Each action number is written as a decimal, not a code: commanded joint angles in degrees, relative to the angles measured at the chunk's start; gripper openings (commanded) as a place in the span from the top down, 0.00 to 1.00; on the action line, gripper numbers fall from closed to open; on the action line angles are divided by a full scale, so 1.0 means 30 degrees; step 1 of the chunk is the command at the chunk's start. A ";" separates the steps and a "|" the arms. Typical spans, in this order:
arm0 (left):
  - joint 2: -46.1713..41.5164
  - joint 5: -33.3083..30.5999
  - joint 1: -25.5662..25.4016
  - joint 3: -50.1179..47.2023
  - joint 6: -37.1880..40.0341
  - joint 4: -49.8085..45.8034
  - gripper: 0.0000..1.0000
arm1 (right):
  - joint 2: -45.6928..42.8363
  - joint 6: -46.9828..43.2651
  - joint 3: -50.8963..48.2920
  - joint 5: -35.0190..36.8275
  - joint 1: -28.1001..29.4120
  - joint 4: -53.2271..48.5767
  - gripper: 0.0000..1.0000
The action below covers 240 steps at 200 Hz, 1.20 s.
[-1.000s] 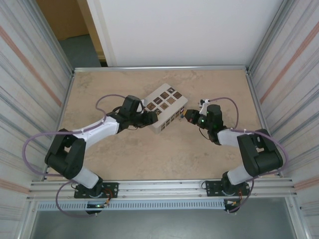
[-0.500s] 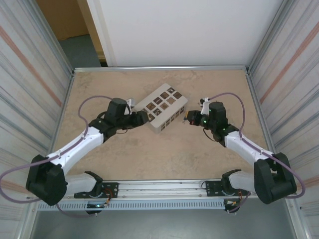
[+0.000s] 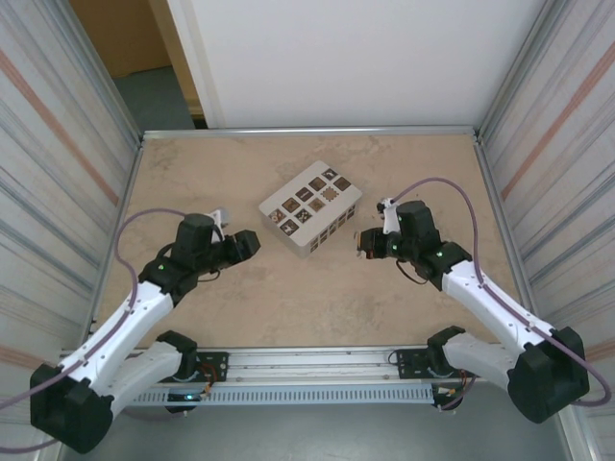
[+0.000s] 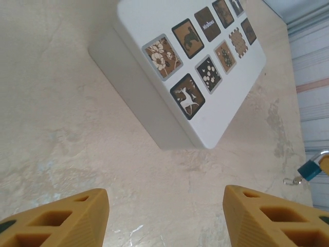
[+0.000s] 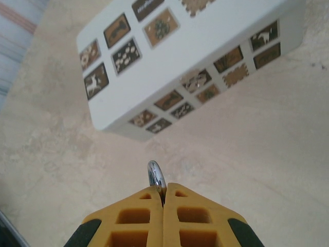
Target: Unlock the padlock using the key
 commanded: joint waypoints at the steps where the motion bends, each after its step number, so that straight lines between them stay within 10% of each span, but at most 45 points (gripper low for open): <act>1: -0.1489 -0.0866 0.0223 -0.0591 0.0469 -0.1162 0.39 | -0.0643 -0.0499 0.0766 0.0672 0.0506 -0.2539 1.00; 114: -0.7061 -0.2724 0.0312 -0.2297 0.0311 -0.3686 0.34 | -0.3115 0.0683 0.1075 0.1933 0.2647 -0.7936 1.00; 240: -1.0236 -0.3886 0.0308 -0.3095 0.0376 -0.6362 0.30 | 0.0378 0.1735 0.0977 0.1852 0.4621 -0.7785 1.00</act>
